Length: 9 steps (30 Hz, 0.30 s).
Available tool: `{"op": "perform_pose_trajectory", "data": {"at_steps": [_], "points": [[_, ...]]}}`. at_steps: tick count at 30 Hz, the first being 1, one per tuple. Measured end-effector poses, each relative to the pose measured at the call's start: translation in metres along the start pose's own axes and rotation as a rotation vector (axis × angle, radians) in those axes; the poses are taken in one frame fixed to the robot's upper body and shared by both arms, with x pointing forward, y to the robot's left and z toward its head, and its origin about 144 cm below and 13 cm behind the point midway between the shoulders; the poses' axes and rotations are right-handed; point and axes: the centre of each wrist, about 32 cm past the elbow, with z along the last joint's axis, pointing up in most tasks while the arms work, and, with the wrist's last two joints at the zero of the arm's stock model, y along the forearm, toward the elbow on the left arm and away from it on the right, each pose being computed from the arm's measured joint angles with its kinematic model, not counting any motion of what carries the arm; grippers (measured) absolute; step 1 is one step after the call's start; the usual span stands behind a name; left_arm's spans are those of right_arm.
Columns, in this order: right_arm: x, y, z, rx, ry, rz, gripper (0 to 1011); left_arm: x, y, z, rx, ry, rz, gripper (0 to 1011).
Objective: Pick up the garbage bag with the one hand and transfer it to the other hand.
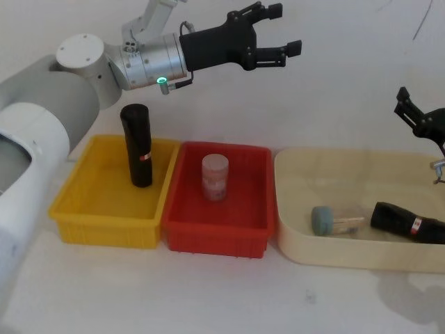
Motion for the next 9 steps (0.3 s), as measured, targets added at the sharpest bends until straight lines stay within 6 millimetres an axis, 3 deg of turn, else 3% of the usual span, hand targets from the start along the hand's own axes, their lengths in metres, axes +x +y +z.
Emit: {"op": "perform_pose_trajectory", "data": {"at_steps": [9], "points": [[0.0012,-0.0016,0.0008,0.000,-0.001,0.003,1000,0.0000,0.0000,0.0000,0.000,0.000,0.000,1002]]}}
